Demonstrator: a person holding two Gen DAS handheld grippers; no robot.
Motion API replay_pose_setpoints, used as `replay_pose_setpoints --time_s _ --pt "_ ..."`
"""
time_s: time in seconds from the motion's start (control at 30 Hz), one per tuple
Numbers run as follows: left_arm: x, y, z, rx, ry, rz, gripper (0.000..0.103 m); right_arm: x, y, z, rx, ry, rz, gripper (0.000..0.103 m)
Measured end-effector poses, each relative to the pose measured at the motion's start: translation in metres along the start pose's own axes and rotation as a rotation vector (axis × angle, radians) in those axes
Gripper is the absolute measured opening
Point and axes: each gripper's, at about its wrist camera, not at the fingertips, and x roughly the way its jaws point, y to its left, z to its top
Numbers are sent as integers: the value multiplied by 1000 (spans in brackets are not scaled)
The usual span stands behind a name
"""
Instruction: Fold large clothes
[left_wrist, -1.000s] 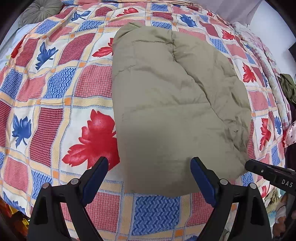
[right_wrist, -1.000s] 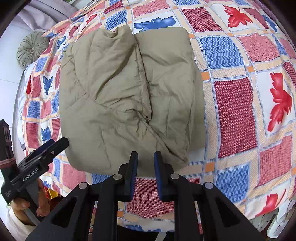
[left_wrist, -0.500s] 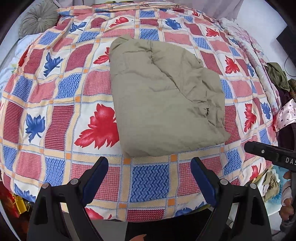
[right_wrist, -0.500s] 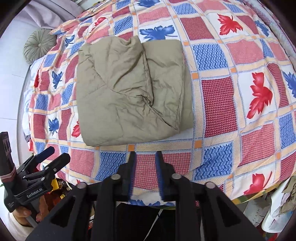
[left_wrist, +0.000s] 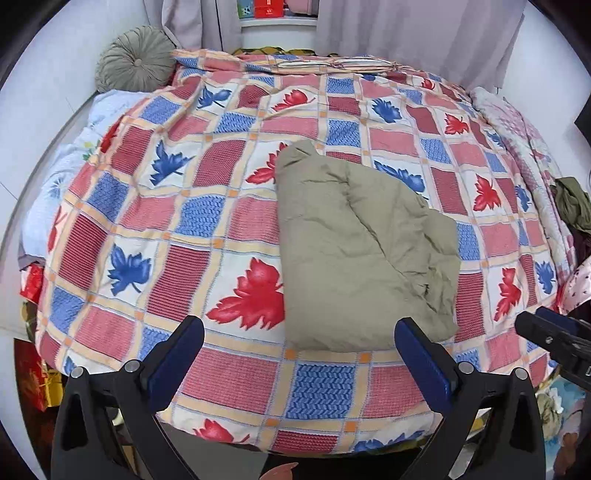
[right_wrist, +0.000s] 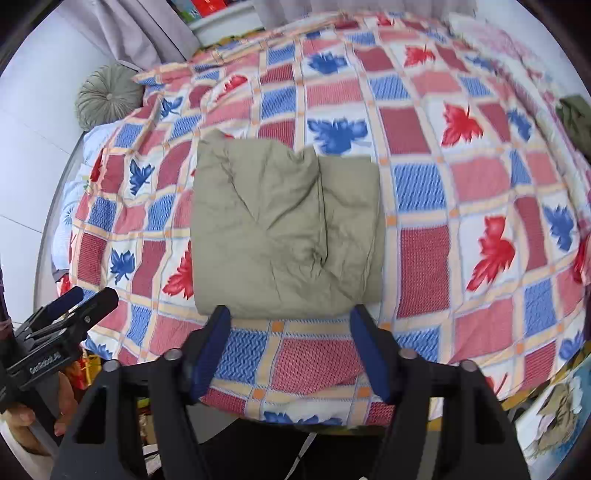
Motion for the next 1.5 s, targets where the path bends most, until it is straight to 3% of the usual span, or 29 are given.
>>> replay_pose_setpoints --time_s 0.07,0.13,0.4,0.43,0.47,0.57,0.77,1.5 --pt "-9 0 1 0 -15 -7 103 -11 7 3 -23 -31 -12 74" --pt "-16 2 2 -11 -14 -27 103 -21 15 5 -38 -58 -25 83" --pt "-38 2 -1 -31 -39 -10 103 -55 27 8 -28 -206 -96 88" --pt "-42 3 0 -32 -47 -10 103 -60 28 8 -26 -236 -109 91" --pt "-45 3 0 -33 -56 -7 103 -64 28 8 -24 -263 -120 103" --pt "-53 5 0 -37 -78 7 103 -72 28 8 -13 -311 -128 103" --pt "-57 6 -1 -36 -83 17 103 -63 29 7 -24 -266 -125 103" --pt "-58 6 -6 -37 -76 22 103 -60 37 1 -68 -238 -132 103"
